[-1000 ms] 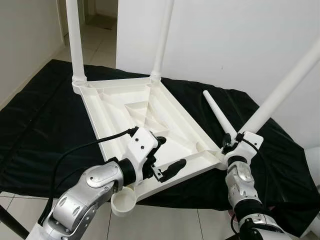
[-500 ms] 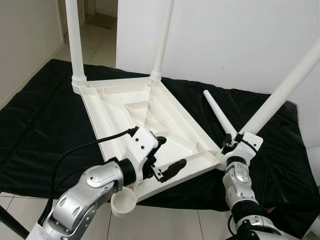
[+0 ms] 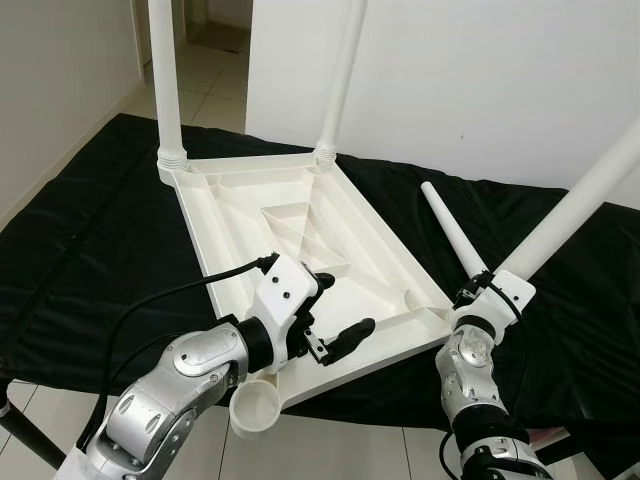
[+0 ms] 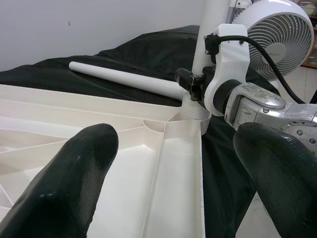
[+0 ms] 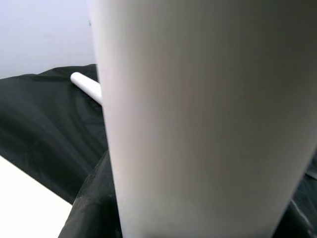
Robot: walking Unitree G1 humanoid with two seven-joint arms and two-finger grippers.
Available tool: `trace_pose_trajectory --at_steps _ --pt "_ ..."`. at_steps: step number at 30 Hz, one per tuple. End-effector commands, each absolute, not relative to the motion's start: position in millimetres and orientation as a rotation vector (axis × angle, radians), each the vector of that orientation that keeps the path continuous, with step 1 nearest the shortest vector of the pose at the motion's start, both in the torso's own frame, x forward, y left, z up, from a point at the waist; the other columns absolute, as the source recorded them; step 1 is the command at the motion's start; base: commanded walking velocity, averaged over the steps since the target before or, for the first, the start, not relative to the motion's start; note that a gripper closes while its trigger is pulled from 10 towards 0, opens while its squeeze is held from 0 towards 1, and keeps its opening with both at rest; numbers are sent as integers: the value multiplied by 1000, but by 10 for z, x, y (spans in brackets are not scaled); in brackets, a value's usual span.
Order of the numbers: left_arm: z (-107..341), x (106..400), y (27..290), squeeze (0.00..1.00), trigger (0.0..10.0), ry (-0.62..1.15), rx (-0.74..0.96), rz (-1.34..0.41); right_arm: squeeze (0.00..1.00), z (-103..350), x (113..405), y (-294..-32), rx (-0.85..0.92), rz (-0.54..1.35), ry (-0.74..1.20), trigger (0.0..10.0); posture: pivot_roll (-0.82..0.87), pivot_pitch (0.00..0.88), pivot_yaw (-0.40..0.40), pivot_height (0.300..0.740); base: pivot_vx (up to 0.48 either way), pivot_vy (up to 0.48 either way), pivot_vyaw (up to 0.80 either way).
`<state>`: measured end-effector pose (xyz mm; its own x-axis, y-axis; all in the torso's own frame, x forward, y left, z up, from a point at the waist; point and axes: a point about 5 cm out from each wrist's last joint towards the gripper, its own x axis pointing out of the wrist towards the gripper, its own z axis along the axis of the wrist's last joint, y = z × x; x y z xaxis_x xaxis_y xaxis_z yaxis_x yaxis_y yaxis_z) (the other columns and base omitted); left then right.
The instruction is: Building children table
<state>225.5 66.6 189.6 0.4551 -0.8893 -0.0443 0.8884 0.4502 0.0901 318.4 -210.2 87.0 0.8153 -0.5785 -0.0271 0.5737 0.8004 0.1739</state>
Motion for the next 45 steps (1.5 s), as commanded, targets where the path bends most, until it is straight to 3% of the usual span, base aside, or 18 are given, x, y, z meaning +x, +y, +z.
trace_pose_trajectory --at_steps 1,15,16,25,26,28,29,30,45 --pt "1896 2209 621 0 10000 -4 98 -1149 0 530 3015 -2175 171 -658 137 10000 69 0 -127 740 0 0 0" --pt "1892 2207 612 0 10000 -5 97 -1151 0 665 3087 -2193 169 -625 78 10000 75 0 -135 740 0 0 0" --pt "1891 2208 613 0 10000 -5 96 -1151 1000 668 3091 -2196 184 -618 72 10000 75 0 -134 740 0 0 0" --pt "1893 2209 608 0 10000 -7 95 -1154 1000 674 3086 -2218 199 -606 56 10000 71 0 -130 740 0 0 0" --pt "1893 2209 605 0 10000 -7 93 -1156 867 676 3087 -2221 195 -597 54 10000 71 0 -130 740 0 0 0" --pt "1893 2210 603 0 10000 -8 92 -1156 867 680 3089 -2223 192 -590 53 10000 71 0 -130 740 0 0 0" --pt "1893 2210 602 0 10000 -8 92 -1157 549 686 3090 -2226 189 -586 50 10000 71 0 -130 740 0 0 0" --pt "1894 2212 600 0 10000 -8 91 -1158 0 702 3097 -2230 182 -572 41 10000 68 0 -130 740 0 0 0" --pt "1898 2211 584 0 10000 -12 91 -1158 0 812 3147 -2208 104 -388 -26 10000 64 0 -134 740 0 0 0"
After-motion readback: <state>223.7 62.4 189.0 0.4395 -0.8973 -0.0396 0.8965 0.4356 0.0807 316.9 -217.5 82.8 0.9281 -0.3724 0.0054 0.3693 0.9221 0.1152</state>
